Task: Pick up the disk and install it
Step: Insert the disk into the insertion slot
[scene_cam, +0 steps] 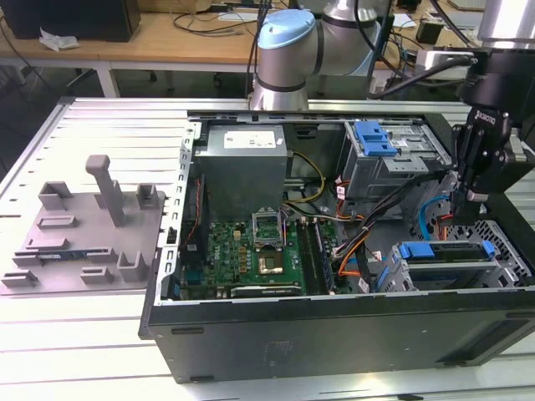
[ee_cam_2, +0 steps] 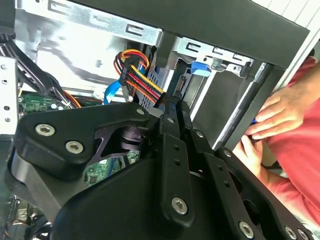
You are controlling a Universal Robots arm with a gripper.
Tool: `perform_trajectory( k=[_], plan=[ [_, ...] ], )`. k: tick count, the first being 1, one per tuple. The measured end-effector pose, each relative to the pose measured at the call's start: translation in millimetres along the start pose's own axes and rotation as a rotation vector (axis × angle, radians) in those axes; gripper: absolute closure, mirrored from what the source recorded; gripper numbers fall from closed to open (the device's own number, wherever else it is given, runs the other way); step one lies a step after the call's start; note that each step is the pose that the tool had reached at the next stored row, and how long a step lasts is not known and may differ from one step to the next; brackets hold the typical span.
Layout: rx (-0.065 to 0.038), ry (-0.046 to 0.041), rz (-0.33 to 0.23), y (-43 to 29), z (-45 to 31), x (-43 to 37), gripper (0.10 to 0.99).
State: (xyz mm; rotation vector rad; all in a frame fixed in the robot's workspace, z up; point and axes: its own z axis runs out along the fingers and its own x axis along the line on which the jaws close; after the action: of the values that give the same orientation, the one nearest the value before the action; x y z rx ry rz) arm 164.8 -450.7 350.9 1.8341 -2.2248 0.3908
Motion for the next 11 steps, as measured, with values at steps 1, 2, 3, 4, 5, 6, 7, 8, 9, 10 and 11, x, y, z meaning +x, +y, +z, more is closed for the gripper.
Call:
perform_trajectory(
  k=[1,2,3,4,5,6,7,8,9,10,11],
  plan=[
    [0.001,-0.0022,-0.004,0.0,0.0,0.2,0.922],
    [0.002,-0.0041,-0.008,0.0,0.1,0.3,0.922],
    [0.004,-0.0086,-0.014,-0.2,0.3,0.9,0.922],
    [0.005,-0.0135,-0.019,-0.4,0.4,2.3,0.922],
    [0.005,-0.0165,-0.021,-0.7,0.6,3.4,0.922],
    [0.004,-0.0188,-0.021,-0.9,0.7,4.5,0.922],
    [0.004,-0.0223,-0.022,-1.2,1.0,6.0,0.922],
    [0.003,-0.0262,-0.022,-1.4,1.2,7.2,0.922],
    [0.002,-0.0336,-0.022,-1.7,1.4,9.0,0.922],
    [0.001,-0.0398,-0.023,-2.0,1.4,10.3,0.922],
    [0.0,-0.0463,-0.023,-2.3,1.4,11.7,0.922]
  ],
)
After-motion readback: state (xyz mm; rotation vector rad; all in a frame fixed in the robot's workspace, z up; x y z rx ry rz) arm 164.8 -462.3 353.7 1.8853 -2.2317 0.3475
